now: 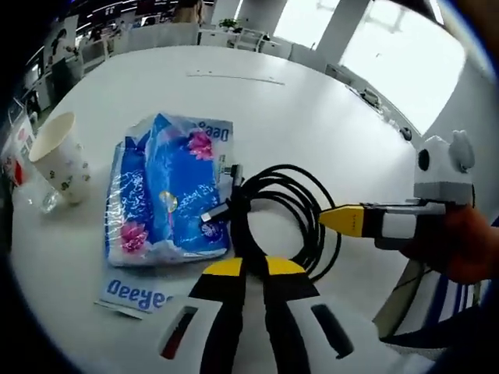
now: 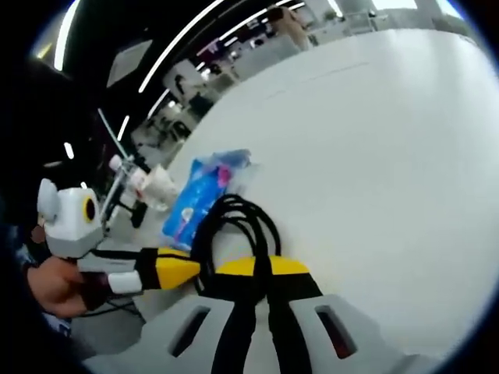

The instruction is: Arrange the tabletop items into an orderly group along one side of the table until the central work area is clear of visible clutter.

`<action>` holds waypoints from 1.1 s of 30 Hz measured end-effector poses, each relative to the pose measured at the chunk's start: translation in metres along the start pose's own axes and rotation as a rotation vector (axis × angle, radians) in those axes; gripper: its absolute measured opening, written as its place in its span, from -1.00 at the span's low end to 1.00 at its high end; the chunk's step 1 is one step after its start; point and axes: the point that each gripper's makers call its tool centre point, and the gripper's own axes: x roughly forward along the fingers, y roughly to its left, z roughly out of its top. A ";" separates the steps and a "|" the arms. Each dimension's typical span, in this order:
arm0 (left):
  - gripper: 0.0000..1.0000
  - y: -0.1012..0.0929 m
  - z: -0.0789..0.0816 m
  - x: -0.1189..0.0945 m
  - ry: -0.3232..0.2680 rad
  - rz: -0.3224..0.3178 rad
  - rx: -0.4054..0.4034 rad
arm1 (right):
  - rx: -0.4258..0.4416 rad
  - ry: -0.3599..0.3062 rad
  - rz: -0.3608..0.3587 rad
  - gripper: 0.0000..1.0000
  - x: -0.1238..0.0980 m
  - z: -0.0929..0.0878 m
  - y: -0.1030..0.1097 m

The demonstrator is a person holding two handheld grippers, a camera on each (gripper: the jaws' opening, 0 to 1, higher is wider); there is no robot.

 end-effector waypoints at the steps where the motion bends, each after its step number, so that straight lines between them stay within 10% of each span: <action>1: -0.91 -0.001 0.000 0.000 -0.002 -0.002 -0.007 | -0.007 -0.001 0.001 -0.98 -0.001 0.000 0.000; 33: -0.94 -0.048 0.007 0.012 0.011 -0.083 0.050 | 0.100 -0.087 -0.048 -0.99 -0.049 -0.005 -0.028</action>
